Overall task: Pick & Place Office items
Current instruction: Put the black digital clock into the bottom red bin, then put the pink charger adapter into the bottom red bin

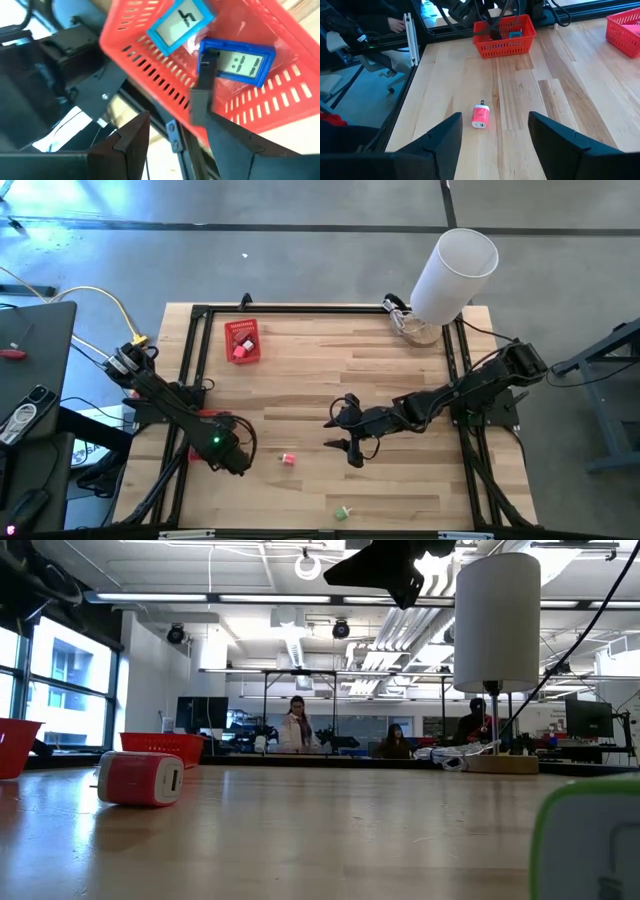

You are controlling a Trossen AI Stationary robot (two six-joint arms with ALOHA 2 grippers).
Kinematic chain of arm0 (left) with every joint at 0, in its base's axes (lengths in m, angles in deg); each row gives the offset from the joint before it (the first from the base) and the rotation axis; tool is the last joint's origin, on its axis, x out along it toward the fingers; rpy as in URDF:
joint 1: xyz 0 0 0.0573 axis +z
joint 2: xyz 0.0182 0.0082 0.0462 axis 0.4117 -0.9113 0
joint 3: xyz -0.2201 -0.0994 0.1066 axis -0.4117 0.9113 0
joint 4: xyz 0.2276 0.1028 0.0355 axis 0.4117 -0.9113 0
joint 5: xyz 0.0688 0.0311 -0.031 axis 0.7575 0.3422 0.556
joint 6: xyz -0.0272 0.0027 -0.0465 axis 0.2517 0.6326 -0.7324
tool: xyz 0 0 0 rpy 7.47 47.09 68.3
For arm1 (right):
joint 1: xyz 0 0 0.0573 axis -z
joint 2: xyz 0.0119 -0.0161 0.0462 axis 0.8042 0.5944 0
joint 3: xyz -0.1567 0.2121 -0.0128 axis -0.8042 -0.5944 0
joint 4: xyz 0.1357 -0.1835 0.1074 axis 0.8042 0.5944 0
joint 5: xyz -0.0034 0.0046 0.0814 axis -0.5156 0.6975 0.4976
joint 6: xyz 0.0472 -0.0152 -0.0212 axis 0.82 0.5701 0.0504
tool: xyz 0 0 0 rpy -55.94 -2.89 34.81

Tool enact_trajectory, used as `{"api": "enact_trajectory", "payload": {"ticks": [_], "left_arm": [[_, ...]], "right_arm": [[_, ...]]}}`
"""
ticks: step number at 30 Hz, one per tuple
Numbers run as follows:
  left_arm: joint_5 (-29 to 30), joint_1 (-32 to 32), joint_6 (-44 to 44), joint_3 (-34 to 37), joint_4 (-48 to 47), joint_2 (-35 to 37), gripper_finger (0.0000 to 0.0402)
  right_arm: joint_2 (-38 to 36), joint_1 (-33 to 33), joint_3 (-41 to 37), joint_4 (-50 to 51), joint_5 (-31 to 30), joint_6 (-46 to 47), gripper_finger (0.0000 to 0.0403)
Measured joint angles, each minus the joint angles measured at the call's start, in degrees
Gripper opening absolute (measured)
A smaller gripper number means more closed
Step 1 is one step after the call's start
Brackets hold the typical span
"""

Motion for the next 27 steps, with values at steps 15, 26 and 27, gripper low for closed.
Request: {"api": "enact_trajectory", "payload": {"ticks": [15,26,27], "left_arm": [[11.4,-0.1,5.9,-12.4,-2.1,0.0,0.0182],[28.0,-0.4,34.0,-17.4,13.9,-0.1,0.0182],[28.1,-0.4,36.2,-17.4,16.2,-0.1,0.0182]], "right_arm": [[0.0,-0.5,0.0,0.0,0.0,0.0,0.0215],[-0.5,-3.0,0.0,-0.4,-0.2,-2.8,0.0215],[-0.5,-3.0,0.0,-0.4,-0.2,-2.8,0.0215]]}}
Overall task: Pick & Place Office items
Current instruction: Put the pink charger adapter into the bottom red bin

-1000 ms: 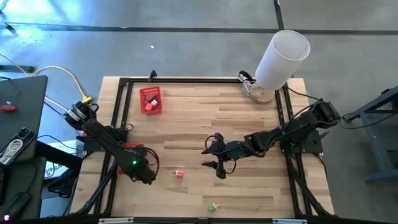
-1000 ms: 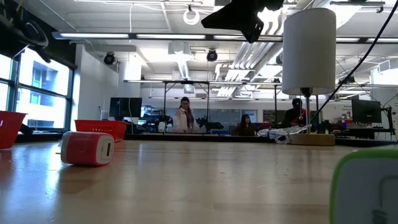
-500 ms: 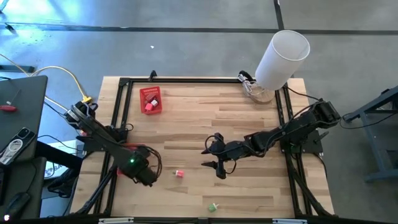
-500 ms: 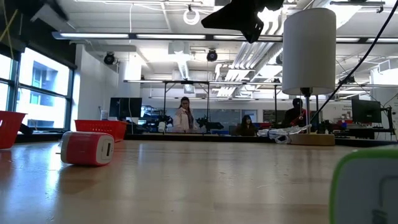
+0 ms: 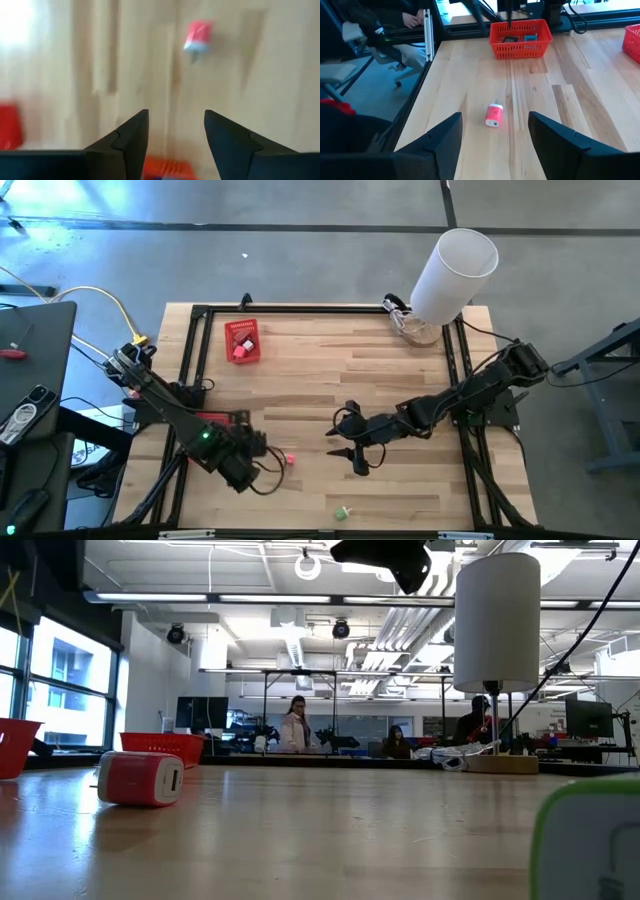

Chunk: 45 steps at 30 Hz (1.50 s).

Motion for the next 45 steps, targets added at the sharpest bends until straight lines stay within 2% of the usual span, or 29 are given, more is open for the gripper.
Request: {"api": "enact_trajectory", "payload": {"ticks": [5,10,20,27,30,35,45], "left_arm": [[0.2,0.0,9.4,0.0,9.7,-0.1,0.0182],[3.4,0.1,15.3,0.0,16.4,-0.6,0.0182],[4.0,2.6,25.2,0.1,18.5,-6.1,0.0182],[4.0,3.9,25.6,0.1,19.4,-13.3,0.0182],[2.1,3.9,26.5,0.1,20.3,-15.3,0.0181],[-3.1,4.7,26.7,0.2,21.4,-16.2,0.0181],[-5.2,7.2,26.2,1.8,21.4,-16.2,0.0181]], "right_arm": [[0.0,0.0,0.0,0.6,0.0,0.1,0.0215],[0.0,-0.7,0.0,0.9,0.0,0.2,0.0215],[0.0,-2.4,0.0,1.2,0.0,-0.2,0.0215],[0.0,-2.3,0.0,1.2,-0.3,0.5,0.0215],[0.0,-2.3,0.0,1.2,-0.3,2.0,0.0215],[0.0,-2.8,0.0,1.2,-0.3,2.8,0.0215],[0.0,-3.4,0.0,1.1,-0.4,2.4,0.0215]]}}
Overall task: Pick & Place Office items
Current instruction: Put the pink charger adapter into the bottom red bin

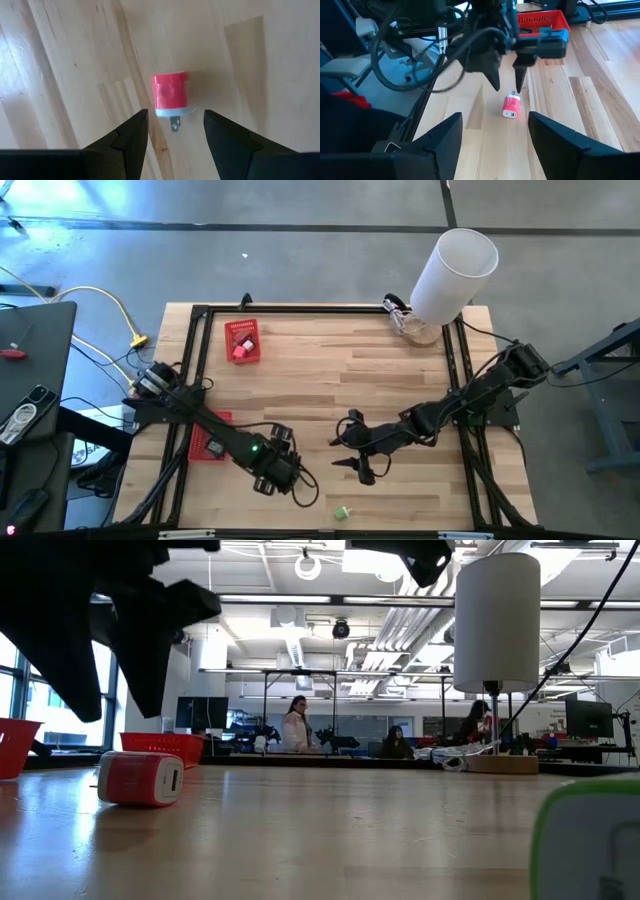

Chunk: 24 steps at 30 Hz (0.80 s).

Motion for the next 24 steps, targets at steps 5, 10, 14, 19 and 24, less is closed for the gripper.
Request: {"api": "enact_trajectory", "payload": {"ticks": [5,10,14,19,24], "left_arm": [[-1.3,1.4,-1.9,1.5,2.1,0.0,0.0181],[-1.3,1.3,-1.4,2.3,3.7,0.0,0.0181],[-1.3,1.3,-1.4,3.1,3.9,0.0,0.0181],[-1.5,1.4,-1.0,3.2,4.4,0.0,0.0181],[-4.4,2.4,-0.5,4.6,7.5,0.0,0.0181]], "right_arm": [[0.0,0.0,0.0,0.0,0.1,0.0,0.0215],[0.0,0.0,0.0,0.1,0.2,-0.6,0.0215],[0.0,0.0,0.0,0.1,0.2,-0.6,0.0215],[0.0,0.0,0.0,0.0,0.2,-0.6,0.0215],[0.0,0.0,0.0,-0.2,0.2,-0.5,0.0215]]}}
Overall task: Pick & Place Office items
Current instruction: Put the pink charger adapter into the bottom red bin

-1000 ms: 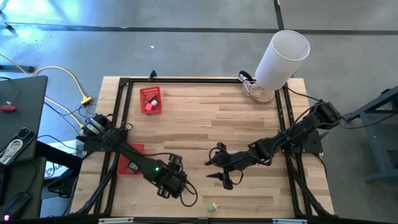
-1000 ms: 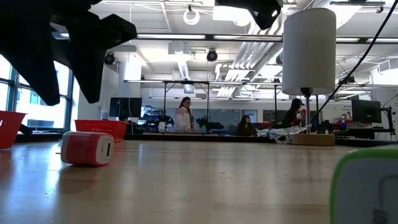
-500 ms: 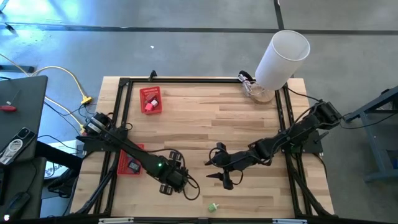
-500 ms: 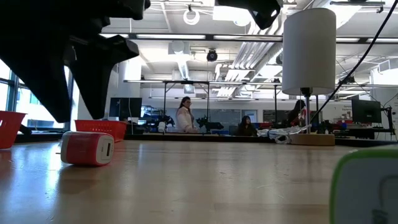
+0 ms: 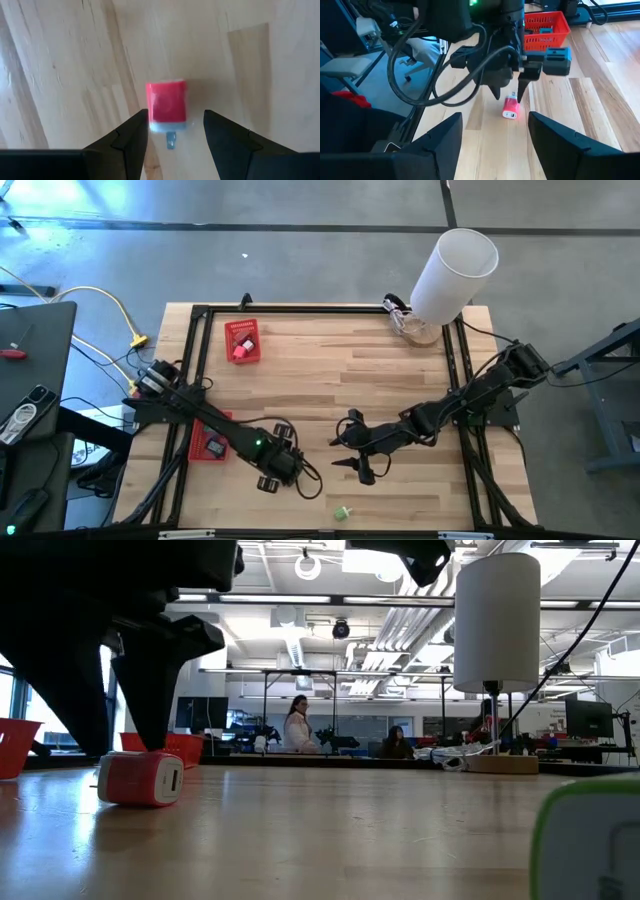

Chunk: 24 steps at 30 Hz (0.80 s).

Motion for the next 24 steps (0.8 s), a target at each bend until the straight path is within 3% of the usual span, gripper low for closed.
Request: {"api": "enact_trajectory", "payload": {"ticks": [24], "left_arm": [[-12.7,4.7,6.1,6.3,12.0,0.0,0.0181]], "right_arm": [[0.0,-0.1,0.0,-0.2,0.3,0.0,0.0215]]}}
